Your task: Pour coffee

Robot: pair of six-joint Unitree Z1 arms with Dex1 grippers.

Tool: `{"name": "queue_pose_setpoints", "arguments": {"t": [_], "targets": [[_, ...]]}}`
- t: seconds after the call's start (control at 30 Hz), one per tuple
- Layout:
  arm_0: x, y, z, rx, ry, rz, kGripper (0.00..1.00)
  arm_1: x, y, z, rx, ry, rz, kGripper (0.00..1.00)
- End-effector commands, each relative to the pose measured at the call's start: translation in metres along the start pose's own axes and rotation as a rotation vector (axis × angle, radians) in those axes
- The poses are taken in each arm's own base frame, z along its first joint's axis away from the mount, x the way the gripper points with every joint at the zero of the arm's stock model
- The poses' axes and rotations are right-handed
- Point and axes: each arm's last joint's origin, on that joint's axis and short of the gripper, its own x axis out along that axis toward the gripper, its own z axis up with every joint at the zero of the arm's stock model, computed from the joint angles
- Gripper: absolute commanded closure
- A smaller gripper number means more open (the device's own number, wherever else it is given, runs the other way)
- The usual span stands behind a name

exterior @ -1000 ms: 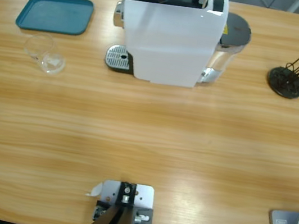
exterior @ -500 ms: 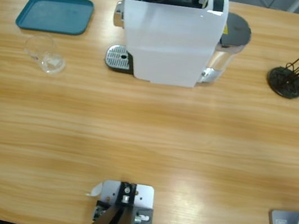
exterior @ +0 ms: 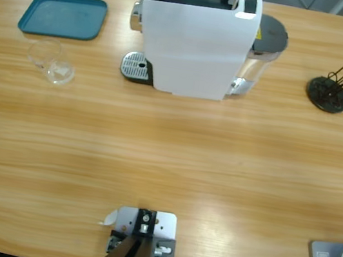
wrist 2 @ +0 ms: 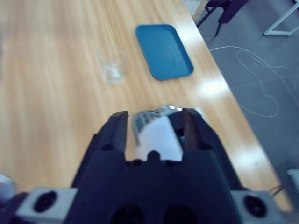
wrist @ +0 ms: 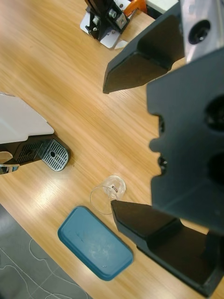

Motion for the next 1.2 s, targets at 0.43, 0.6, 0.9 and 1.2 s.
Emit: {"name": "queue_pose_setpoints", "arguments": {"t": [0.43, 0.6, 0.9, 1.2], "targets": [[-0.006, 0.002, 0.000, -0.102, -0.055, 0.018, 0.023, -0.118, 0.010, -0.057, 0.822, -0.266, -0.727, 1.000], [-0.004, 0.001, -0.001, -0.101, -0.045, 0.018, 0.023, -0.080, -0.028, -0.041, 0.875, -0.250, -0.718, 1.000], [-0.002, 0.001, -0.005, -0.101, -0.033, 0.019, 0.023, -0.012, -0.034, -0.032, 0.927, -0.171, -0.631, 1.000], [0.000, 0.000, -0.009, -0.102, -0.024, 0.017, 0.023, 0.023, -0.002, -0.002, 0.925, -0.196, -0.481, 1.000]]}}
